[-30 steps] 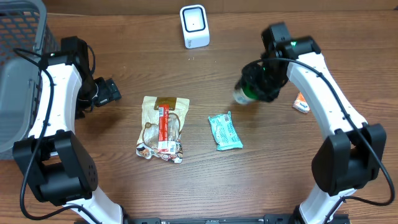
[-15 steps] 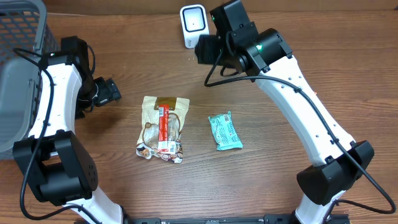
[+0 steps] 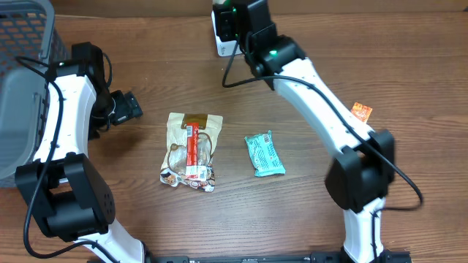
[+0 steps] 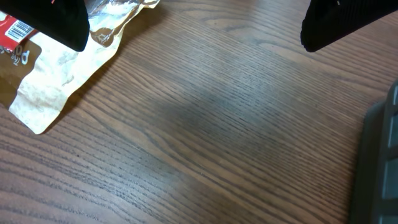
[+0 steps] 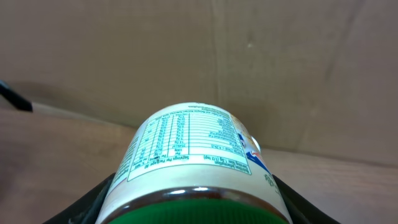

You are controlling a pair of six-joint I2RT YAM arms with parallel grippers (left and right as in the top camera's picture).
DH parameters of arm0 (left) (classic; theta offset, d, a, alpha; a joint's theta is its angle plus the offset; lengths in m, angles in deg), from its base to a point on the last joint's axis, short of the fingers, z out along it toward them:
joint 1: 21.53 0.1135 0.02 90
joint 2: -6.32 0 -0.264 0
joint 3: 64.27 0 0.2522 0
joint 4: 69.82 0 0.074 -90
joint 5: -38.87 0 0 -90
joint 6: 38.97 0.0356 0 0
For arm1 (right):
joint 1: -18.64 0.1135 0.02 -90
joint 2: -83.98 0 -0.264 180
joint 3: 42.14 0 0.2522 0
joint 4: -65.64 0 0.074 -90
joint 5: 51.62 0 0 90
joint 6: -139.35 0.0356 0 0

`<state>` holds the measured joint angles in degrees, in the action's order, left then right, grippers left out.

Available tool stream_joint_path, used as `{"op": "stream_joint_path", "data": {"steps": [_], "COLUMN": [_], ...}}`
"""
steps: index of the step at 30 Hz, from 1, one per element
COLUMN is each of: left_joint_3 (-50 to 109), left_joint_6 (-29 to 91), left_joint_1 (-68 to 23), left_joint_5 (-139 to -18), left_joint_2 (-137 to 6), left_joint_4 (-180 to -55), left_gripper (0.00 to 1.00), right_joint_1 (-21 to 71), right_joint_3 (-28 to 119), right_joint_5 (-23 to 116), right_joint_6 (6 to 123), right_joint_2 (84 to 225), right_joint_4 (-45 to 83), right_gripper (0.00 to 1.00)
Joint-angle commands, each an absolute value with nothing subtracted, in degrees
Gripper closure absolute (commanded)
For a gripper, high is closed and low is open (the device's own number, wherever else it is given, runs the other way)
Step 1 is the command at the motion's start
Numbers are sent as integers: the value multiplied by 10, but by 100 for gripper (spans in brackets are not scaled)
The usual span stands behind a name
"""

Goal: Scan the item barcode
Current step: 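Carry the green-capped bottle up to the scanner with the right gripper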

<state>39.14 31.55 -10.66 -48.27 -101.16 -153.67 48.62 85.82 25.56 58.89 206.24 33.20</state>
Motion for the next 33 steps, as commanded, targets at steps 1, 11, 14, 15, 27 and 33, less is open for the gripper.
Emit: {"op": "stream_joint_path", "data": {"steps": [1, 11, 14, 15, 27, 33], "left_joint_3": [400, 400, 400, 400, 400, 400], "left_joint_6": [318, 318, 318, 318, 318, 318], "left_joint_1": [-108, -108, -108, -108, -108, -108], "left_joint_5": [-477, -477, -477, -477, -477, -477], "left_joint_2": [-1001, -1001, -1001, -1001, -1001, -1001], "left_joint_4": [-1536, -1536, -1536, -1536, -1536, -1536], "left_gripper": [0, 0, 0, 0, 0, 0], "right_joint_1": [471, 437, 436, 436, 433, 433], "right_joint_3": [861, 861, 861, 861, 861, 861], "right_joint_5": [238, 239, 239, 242, 256, 256], "right_joint_6": [578, 578, 579, 579, 578, 578], "right_joint_2": [2110, 2212, 2216, 2216, 2276, 2304], "right_joint_4": [402, 599, 622, 631, 675, 687], "right_gripper": [91, 96, 96, 96, 96, 96]}}
